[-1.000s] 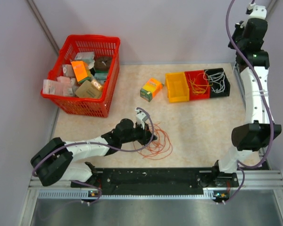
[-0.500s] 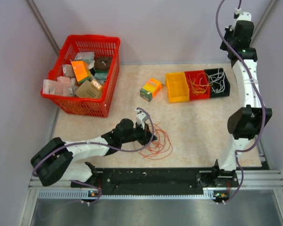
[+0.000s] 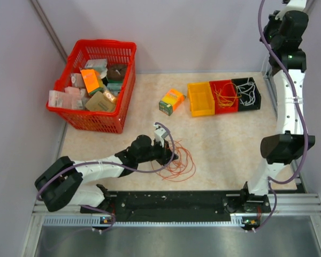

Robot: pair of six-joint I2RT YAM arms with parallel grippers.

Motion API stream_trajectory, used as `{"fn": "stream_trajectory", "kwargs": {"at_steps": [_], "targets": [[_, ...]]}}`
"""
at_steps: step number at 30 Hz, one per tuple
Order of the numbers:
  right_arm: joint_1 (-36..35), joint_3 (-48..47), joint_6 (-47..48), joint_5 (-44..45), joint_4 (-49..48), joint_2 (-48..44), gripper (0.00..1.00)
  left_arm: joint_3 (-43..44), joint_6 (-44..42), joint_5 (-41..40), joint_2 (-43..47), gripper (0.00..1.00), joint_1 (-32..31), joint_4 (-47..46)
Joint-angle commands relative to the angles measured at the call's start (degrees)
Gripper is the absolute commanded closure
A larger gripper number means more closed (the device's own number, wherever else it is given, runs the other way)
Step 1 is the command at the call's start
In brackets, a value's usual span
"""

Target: Untangle the cables

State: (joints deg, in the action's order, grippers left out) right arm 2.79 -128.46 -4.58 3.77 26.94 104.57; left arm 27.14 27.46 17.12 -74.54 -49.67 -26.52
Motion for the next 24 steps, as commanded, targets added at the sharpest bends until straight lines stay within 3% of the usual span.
{"fn": "stream_trajectory", "kwargs": {"at_steps": [1, 24], "targets": [[1.34, 0.14, 0.54, 0.80, -1.54, -1.48, 1.00, -0.42, -0.57, 0.72, -0.08, 1.00, -0.25, -2.66], [2.31, 11.39, -2.10, -3.15, -5.05, 12.23, 1.00, -0.59, -0.48, 1.33, 0.01, 1.00, -0.25, -3.01]]}}
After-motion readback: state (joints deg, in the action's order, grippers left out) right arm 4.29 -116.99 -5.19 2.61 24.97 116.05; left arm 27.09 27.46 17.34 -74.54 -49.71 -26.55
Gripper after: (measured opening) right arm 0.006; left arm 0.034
